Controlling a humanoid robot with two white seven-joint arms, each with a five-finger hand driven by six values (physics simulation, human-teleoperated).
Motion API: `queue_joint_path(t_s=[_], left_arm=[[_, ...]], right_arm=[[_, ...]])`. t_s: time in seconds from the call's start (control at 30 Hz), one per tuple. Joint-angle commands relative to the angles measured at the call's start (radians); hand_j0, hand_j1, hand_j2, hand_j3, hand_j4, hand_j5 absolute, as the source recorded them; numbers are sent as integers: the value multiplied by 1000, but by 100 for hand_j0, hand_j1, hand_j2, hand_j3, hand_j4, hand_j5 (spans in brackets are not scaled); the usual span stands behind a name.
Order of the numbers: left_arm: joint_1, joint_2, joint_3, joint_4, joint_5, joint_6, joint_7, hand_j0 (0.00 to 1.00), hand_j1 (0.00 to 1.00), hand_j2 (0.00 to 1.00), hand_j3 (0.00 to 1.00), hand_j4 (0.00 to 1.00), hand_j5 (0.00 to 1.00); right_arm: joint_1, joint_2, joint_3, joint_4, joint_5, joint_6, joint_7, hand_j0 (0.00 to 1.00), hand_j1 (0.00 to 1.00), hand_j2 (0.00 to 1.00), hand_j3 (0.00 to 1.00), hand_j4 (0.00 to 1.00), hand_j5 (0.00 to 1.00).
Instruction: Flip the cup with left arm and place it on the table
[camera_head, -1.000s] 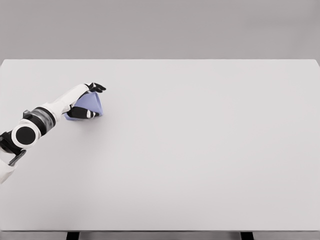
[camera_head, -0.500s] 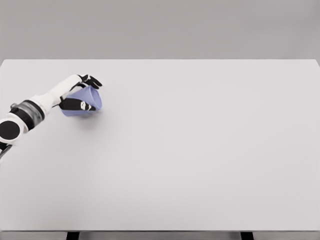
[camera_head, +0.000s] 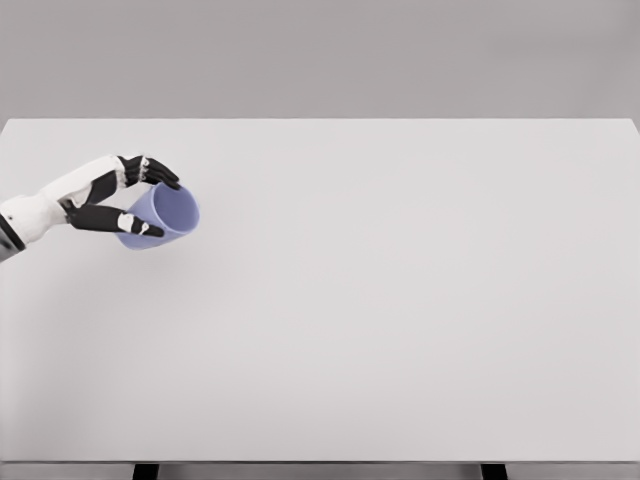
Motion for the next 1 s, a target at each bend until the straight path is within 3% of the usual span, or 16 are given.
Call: queue_joint_path(t_s=[0.0,0.13,0.23,0.33,0.57,0.97], left_arm=[[0,-30,4,70,108,-65,-102,61,61,61,61,61,61],[-25,-80,10,188,289,-78,-102,61,61,61,61,61,61],[-31,-126,25,259,355,-69,-102,61,61,61,61,61,61],[-34,-185,27,310,378,-67,-102,61,61,61,61,61,61],[-20,-269,76,334,381,-73,-102,62,62,62,62,62,62],[11,-295,76,362,353,-84,-102,68,68,68,68,68,68]], right_arm=[[0,0,0,0,0,0,0,100,100,100,100,100,100],[0,0,0,0,0,0,0,100,100,100,100,100,100],[0,0,0,0,0,0,0,100,100,100,100,100,100],[0,0,0,0,0,0,0,100,100,100,100,100,100],[0,0,0,0,0,0,0,100,100,100,100,100,100],[0,0,0,0,0,0,0,100,100,100,100,100,100]])
